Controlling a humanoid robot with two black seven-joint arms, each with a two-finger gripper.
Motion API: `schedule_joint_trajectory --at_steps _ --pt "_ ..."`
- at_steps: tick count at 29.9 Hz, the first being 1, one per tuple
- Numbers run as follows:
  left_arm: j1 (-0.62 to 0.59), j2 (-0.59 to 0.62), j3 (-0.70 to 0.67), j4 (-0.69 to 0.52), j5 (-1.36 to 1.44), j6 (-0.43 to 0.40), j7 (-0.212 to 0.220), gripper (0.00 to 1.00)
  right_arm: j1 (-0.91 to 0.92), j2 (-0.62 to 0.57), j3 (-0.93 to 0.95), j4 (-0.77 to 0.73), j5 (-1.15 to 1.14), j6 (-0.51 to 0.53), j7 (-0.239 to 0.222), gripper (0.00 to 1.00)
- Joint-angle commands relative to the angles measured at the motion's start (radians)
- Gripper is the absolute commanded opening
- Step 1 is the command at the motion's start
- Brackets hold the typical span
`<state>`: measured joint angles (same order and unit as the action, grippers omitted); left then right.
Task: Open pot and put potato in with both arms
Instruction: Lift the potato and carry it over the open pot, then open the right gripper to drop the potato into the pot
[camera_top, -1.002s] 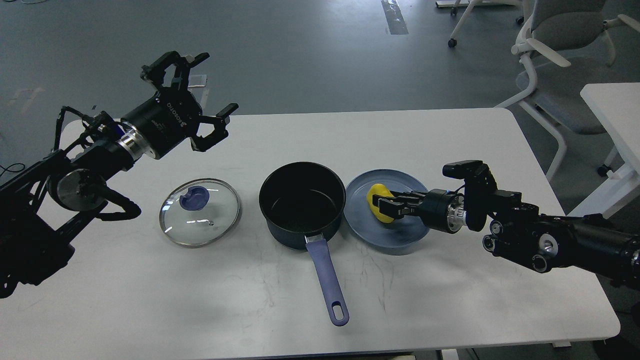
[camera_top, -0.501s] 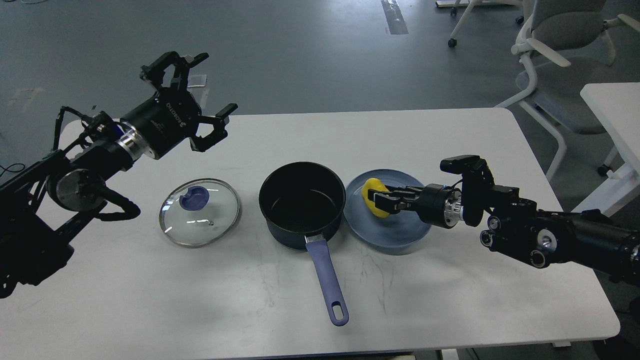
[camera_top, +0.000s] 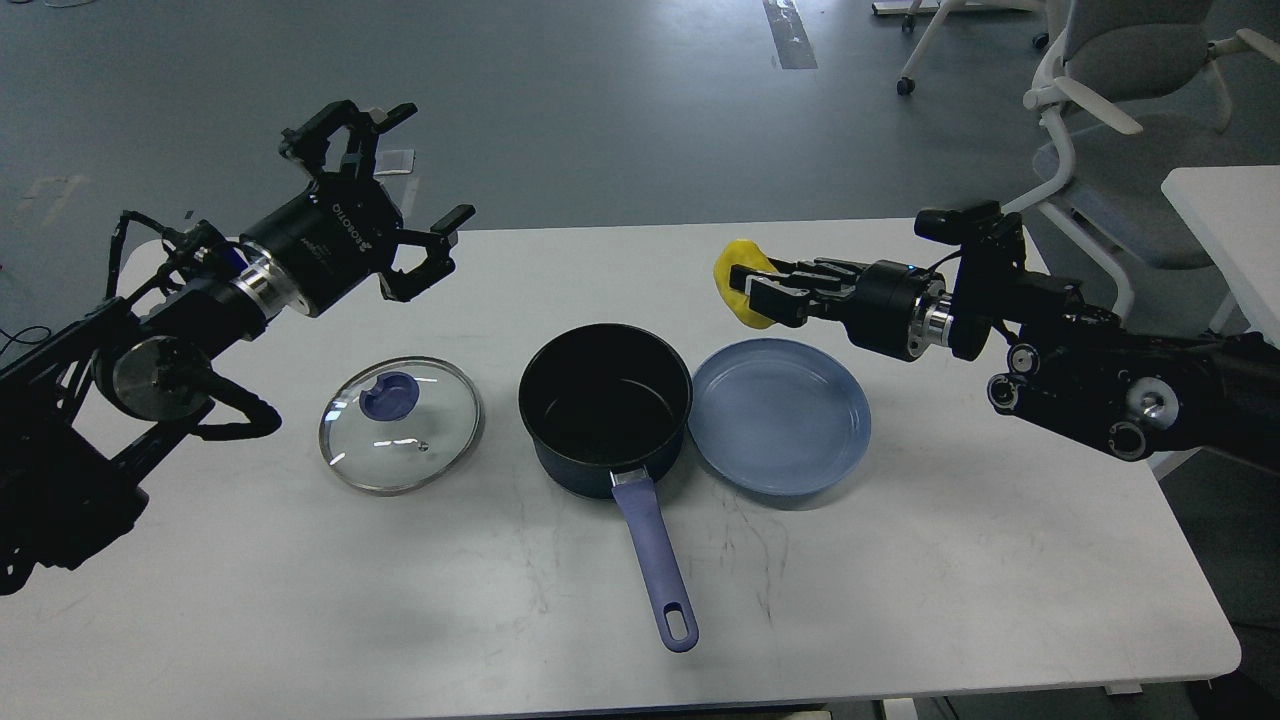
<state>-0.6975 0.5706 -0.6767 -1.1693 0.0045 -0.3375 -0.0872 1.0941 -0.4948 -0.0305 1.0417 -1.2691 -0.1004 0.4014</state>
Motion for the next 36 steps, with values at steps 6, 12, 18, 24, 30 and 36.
schedule_joint_trajectory --at_steps 6,12,18,24,30,36 --pt "-0.002 0.015 -0.001 -0.003 0.009 0.002 0.001 0.99 -0.046 0.186 -0.029 -0.011 -0.001 0.002 -0.001 0.44" --pt "-0.002 0.023 -0.012 -0.007 0.009 0.000 0.001 0.99 -0.048 0.315 -0.026 -0.130 0.000 -0.002 -0.001 0.52" --pt "-0.002 0.051 -0.012 -0.007 0.009 -0.009 0.001 0.99 -0.053 0.387 -0.031 -0.189 0.000 -0.001 -0.010 0.94" --pt "-0.002 0.051 -0.012 -0.007 0.009 -0.009 0.001 0.99 -0.065 0.380 -0.025 -0.183 0.008 0.001 -0.009 1.00" --pt "0.000 0.048 -0.014 -0.007 0.006 -0.009 0.003 0.99 -0.053 0.331 0.143 -0.178 0.068 -0.004 -0.010 1.00" --pt "0.003 0.046 -0.012 -0.001 -0.003 -0.006 0.006 0.99 -0.048 0.269 0.361 -0.077 0.527 0.008 -0.096 1.00"
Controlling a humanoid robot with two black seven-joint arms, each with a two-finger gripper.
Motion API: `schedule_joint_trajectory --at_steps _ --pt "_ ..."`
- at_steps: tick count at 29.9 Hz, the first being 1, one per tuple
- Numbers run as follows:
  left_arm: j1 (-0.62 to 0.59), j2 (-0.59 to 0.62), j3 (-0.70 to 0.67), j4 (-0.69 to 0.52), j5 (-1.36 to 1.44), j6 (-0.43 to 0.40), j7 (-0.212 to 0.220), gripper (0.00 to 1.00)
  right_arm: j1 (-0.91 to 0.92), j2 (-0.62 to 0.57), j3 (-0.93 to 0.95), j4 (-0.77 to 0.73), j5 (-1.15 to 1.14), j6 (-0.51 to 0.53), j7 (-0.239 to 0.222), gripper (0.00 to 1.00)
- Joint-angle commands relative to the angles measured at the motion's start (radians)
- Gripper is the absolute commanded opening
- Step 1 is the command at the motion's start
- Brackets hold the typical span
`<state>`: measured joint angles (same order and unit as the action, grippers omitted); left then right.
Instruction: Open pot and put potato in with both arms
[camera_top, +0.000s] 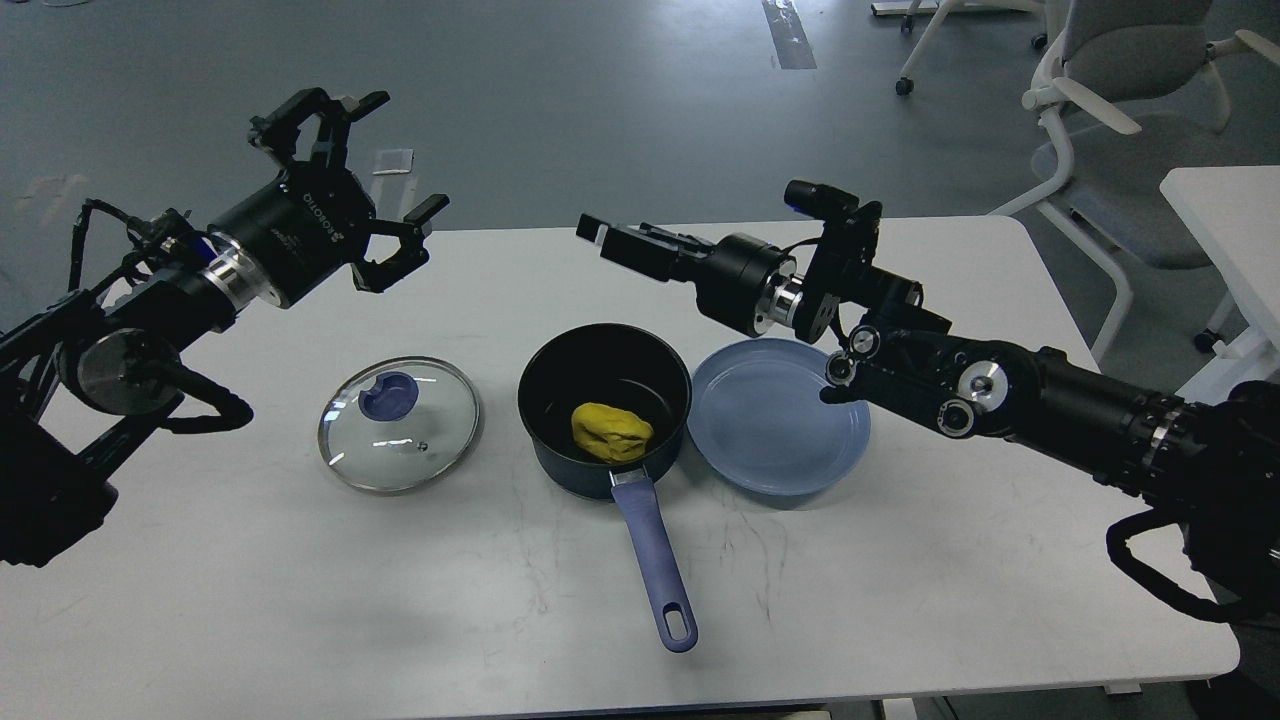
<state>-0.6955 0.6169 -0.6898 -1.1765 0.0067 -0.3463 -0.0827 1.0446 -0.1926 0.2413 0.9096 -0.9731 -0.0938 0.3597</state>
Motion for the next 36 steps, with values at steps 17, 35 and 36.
schedule_joint_trajectory --at_steps 17,35,36 --pt "0.076 -0.097 -0.074 0.047 -0.010 0.009 -0.005 0.99 -0.090 -0.091 0.334 0.002 0.775 0.195 -0.177 1.00" --pt "0.125 -0.106 -0.091 0.052 0.004 0.009 -0.005 0.99 -0.146 -0.076 0.332 0.008 0.783 0.198 -0.176 1.00" --pt "0.125 -0.106 -0.091 0.052 0.004 0.009 -0.005 0.99 -0.147 -0.076 0.332 0.008 0.783 0.198 -0.176 1.00"
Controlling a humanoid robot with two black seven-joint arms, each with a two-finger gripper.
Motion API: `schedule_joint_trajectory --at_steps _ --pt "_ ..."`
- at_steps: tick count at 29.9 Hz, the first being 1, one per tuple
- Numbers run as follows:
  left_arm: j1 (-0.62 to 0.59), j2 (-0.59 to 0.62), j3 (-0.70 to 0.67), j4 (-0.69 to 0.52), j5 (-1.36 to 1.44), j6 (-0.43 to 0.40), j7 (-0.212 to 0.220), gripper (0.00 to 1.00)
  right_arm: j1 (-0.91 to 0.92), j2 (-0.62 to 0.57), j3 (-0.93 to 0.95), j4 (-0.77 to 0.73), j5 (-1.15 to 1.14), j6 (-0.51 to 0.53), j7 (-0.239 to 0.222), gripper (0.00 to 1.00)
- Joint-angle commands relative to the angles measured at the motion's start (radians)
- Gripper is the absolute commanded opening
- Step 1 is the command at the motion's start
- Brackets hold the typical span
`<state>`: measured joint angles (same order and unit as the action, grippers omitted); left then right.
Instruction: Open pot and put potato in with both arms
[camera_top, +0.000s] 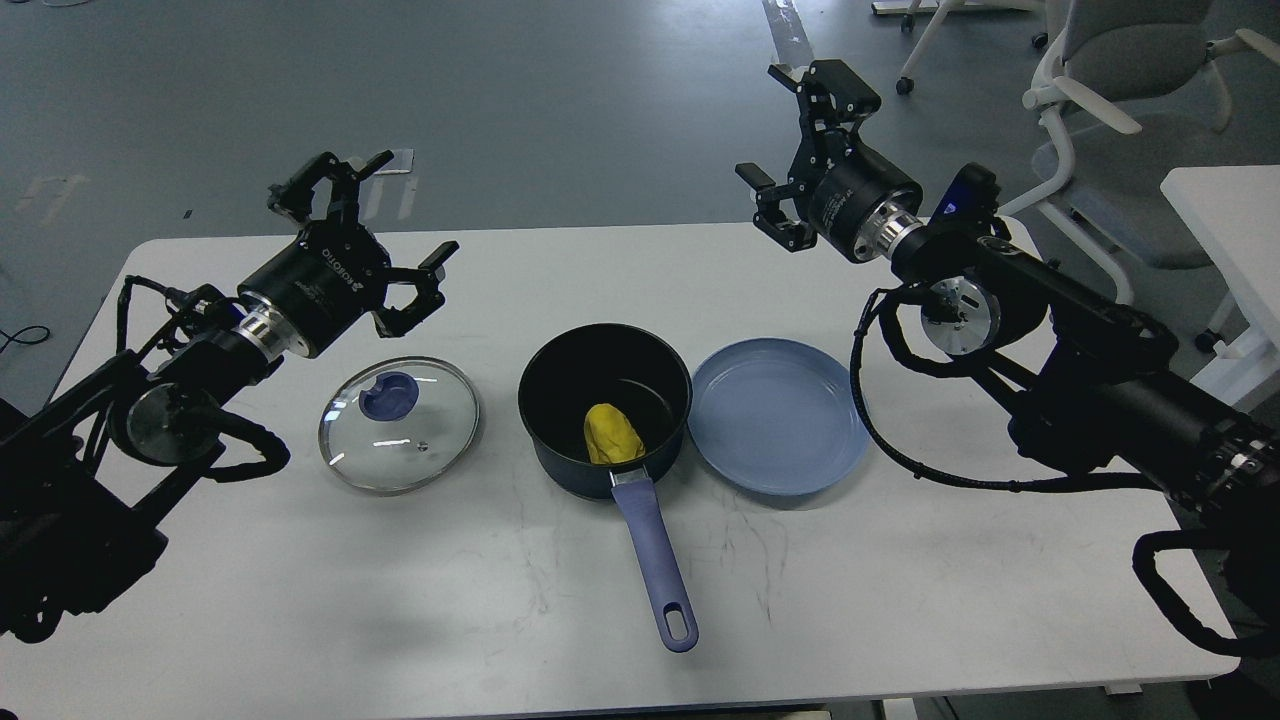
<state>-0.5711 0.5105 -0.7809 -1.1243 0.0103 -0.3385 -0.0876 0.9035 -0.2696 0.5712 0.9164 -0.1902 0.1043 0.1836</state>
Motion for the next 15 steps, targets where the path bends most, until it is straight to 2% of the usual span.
schedule_joint_trajectory --at_steps 1,15 --pt "0.000 0.000 0.000 0.000 0.000 0.001 0.000 0.99 -0.011 0.001 0.002 0.002 0.000 0.000 0.000 1.00" --pt "-0.001 0.003 0.000 0.000 0.000 0.001 0.002 0.99 -0.031 -0.006 0.018 0.024 -0.002 0.005 0.011 1.00"
